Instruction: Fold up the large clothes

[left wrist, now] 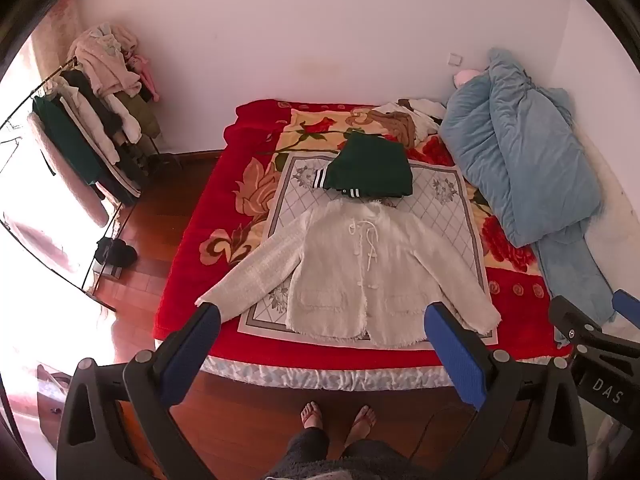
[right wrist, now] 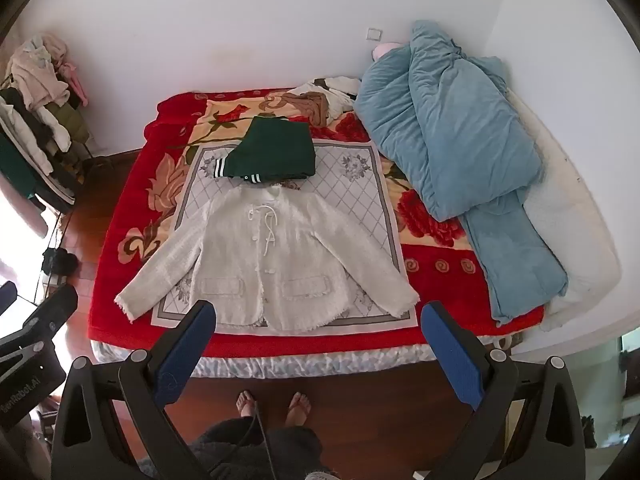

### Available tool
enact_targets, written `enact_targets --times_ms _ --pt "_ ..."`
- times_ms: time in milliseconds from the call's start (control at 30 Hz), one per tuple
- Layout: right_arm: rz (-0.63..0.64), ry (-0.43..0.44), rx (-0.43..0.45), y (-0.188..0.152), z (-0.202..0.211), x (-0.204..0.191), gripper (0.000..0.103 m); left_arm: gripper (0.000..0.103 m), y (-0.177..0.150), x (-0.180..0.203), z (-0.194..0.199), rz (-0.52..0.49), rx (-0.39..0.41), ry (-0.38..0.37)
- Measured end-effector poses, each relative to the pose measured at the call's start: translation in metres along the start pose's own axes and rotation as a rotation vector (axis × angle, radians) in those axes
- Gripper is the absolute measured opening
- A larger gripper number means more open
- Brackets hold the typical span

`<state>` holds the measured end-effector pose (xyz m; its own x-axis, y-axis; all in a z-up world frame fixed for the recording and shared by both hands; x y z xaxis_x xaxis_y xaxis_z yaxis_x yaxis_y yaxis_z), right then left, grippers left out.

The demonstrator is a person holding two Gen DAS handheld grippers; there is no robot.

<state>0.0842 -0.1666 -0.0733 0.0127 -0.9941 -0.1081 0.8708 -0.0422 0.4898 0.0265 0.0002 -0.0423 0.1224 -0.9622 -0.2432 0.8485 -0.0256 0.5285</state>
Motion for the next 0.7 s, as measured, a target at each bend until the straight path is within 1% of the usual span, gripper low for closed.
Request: enact_targets --times_ms 700 --pt "-0.001 0.000 0.004 0.0022 -0.0006 -0.0006 0.103 0.103 0.0003 0.0001 0.0003 0.005 0.008 -0.005"
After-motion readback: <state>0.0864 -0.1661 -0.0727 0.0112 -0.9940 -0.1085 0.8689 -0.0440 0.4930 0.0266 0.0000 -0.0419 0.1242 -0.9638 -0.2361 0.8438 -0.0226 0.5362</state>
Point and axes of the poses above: each gripper's, at about its wrist camera, not at the fingertips, and z roughly against the way its jaws point, x to its right, y to its top, the point moved 5 cm from there along -z, roughly the way its jaws point, and after that the axes turned 15 degrees about y, right-handed, at the moved point
